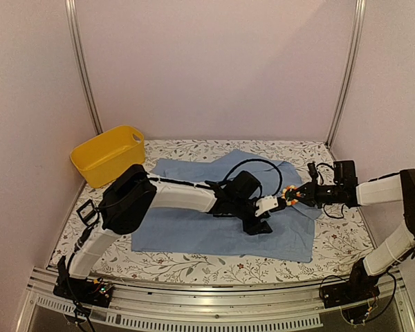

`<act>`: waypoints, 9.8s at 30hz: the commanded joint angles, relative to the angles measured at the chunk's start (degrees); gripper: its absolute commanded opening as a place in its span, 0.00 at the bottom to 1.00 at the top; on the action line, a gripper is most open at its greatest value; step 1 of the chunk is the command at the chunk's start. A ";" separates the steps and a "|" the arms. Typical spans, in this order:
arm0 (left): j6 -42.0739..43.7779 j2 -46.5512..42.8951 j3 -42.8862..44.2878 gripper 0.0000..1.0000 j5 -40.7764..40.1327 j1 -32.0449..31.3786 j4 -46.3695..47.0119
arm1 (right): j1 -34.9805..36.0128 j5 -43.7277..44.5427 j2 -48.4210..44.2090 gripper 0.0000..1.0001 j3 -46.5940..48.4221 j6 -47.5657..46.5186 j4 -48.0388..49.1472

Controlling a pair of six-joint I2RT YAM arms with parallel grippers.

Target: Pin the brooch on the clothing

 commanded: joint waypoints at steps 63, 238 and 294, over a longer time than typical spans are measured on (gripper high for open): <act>-0.61 -15.14 -17.82 0.00 3.12 -1.67 14.11 | 6.50 -14.93 15.08 0.00 -0.17 -1.31 5.17; -9.21 -10.55 -18.48 0.00 6.71 1.65 14.24 | 15.63 -18.58 14.31 0.00 -8.32 4.16 9.29; 20.96 -22.19 -31.57 0.48 4.47 -3.92 15.27 | 16.03 -18.13 24.39 0.00 -10.97 9.71 17.90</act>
